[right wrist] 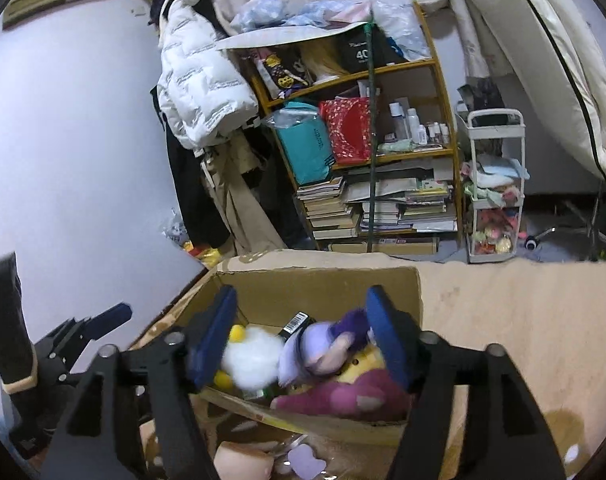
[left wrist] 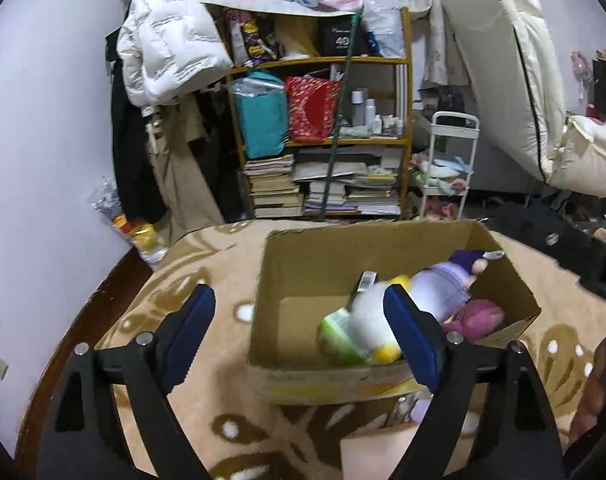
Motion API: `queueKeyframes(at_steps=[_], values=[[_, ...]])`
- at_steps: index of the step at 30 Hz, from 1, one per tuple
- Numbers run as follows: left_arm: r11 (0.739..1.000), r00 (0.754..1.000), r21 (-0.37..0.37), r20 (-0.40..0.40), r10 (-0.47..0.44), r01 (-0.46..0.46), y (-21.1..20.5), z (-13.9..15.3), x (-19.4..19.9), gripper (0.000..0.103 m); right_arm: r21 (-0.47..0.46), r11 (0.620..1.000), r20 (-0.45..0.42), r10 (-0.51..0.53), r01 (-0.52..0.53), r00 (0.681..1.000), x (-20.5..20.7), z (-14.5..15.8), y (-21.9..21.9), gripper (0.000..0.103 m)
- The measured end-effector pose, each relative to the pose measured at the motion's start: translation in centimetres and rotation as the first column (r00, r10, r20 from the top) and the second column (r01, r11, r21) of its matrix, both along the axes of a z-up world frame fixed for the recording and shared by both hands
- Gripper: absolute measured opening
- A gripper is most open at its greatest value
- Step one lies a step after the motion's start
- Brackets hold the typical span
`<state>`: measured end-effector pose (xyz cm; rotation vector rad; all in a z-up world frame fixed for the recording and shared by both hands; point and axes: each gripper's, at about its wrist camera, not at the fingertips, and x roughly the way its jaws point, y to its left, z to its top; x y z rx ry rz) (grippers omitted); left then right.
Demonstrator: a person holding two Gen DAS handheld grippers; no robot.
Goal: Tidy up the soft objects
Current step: 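Carry both held toys over the cardboard box and release them inside, then move both tools back toward the pink roll plush and lavender packet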
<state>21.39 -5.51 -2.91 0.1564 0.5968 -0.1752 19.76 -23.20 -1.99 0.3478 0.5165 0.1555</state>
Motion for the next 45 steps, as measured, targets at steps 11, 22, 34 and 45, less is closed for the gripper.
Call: queueKeyframes(at_steps=[11, 22, 34, 45], values=[[0.999, 0.998, 0.052, -0.066, 0.006, -0.003, 1.1, 0.8, -3.6, 0.099, -0.172, 0.985, -0.040, 0.020, -0.026, 0.999, -3.9, 0.6, 0.6, 0.101], [0.999, 0.989, 0.043, -0.146, 0.005, 0.001, 2.0, 0.5, -7.8, 0.099, -0.184, 0.982, -0.089, 0.017, -0.034, 0.996, -8.1, -1.3, 1.4, 0.103], [0.995, 0.985, 0.075, -0.164, -0.048, 0.061, 1.1, -1.3, -9.6, 0.099, -0.180, 0.983, -0.108, 0.013, -0.032, 0.994, -9.4, -2.7, 1.6, 0.103], [0.992, 0.978, 0.071, -0.186, -0.093, 0.108, -0.2, -3.5, -8.3, 0.099, -0.165, 0.986, -0.153, -0.003, -0.022, 0.988, -7.4, -4.9, 1.4, 0.103]])
